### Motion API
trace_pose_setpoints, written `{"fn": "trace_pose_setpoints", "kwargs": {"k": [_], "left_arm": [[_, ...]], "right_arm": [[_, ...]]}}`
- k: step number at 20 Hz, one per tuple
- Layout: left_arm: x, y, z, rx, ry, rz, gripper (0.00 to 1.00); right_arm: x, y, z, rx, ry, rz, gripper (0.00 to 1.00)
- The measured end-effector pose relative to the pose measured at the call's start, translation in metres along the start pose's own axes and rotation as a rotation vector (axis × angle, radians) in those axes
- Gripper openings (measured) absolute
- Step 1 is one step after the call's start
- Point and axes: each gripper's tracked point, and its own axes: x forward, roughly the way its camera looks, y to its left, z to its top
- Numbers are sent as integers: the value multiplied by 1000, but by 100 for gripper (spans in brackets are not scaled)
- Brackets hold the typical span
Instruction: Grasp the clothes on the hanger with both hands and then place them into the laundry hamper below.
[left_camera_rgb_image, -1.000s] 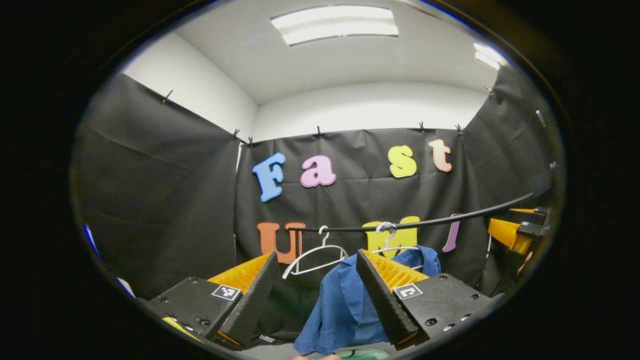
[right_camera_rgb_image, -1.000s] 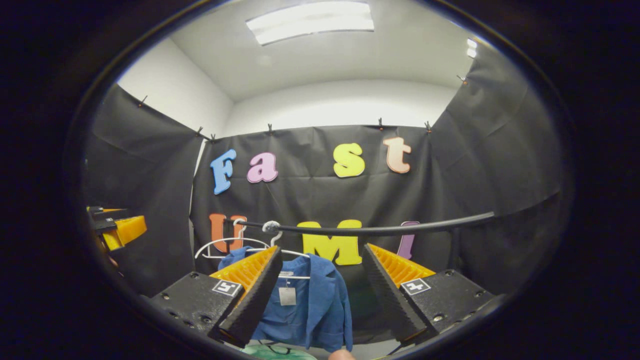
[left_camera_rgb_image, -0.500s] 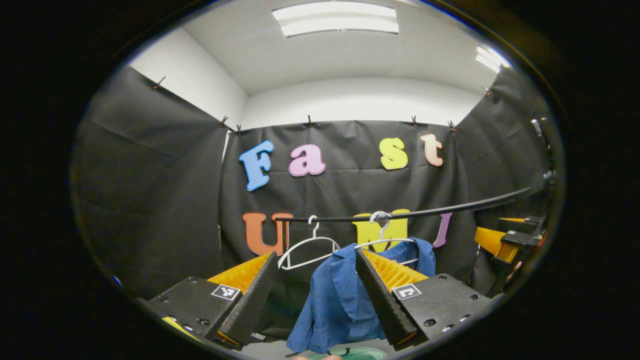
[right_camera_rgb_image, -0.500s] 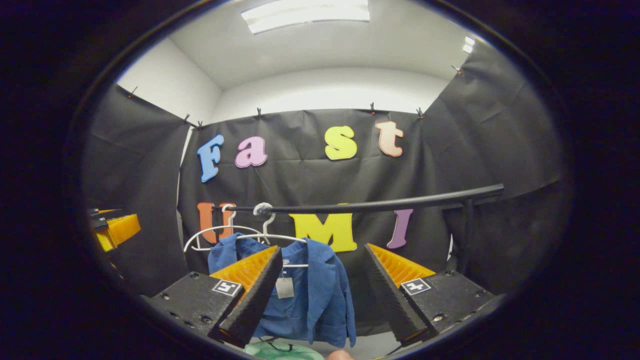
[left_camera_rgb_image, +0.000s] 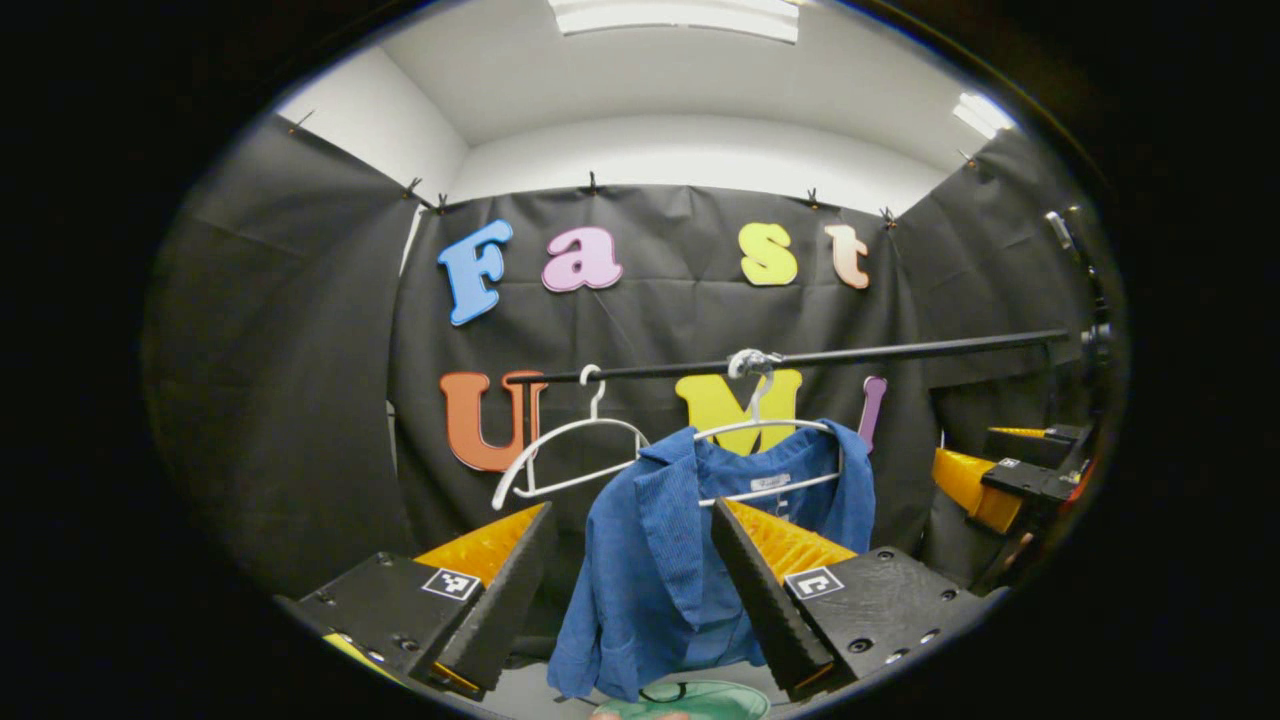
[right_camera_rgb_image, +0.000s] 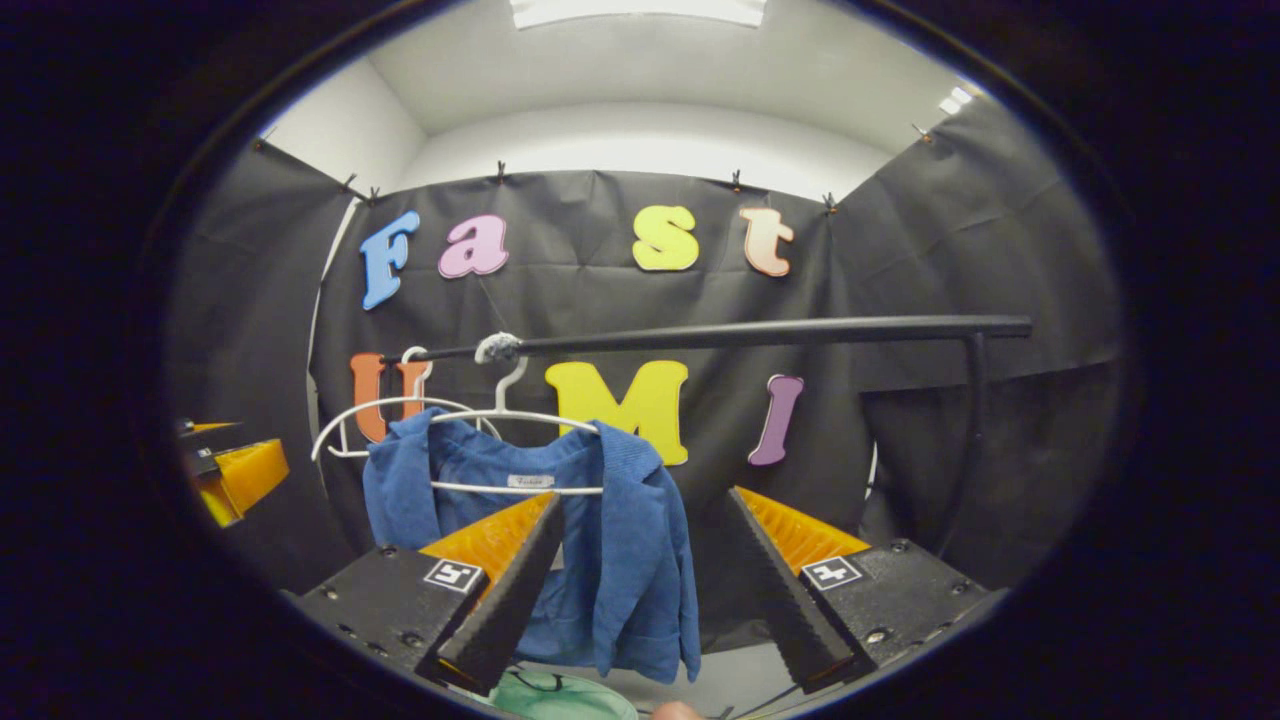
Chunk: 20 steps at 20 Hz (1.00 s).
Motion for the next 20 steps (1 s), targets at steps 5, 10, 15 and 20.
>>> {"fn": "trace_pose_setpoints", "kwargs": {"k": [5, 10, 15, 20], "left_arm": [[47, -15, -29, -22, 43, 21, 89], [91, -24, -59, -3, 82, 67, 95], [121, -24, -90, -21, 143, 114, 95], [140, -19, -110, -4, 172, 173, 100]], "right_arm": [[54, 9, -29, 1, 55, 33, 100], [111, 10, -57, 2, 109, 45, 100], [146, 7, -77, -2, 143, 33, 99], [166, 10, -102, -22, 163, 22, 97]]}}
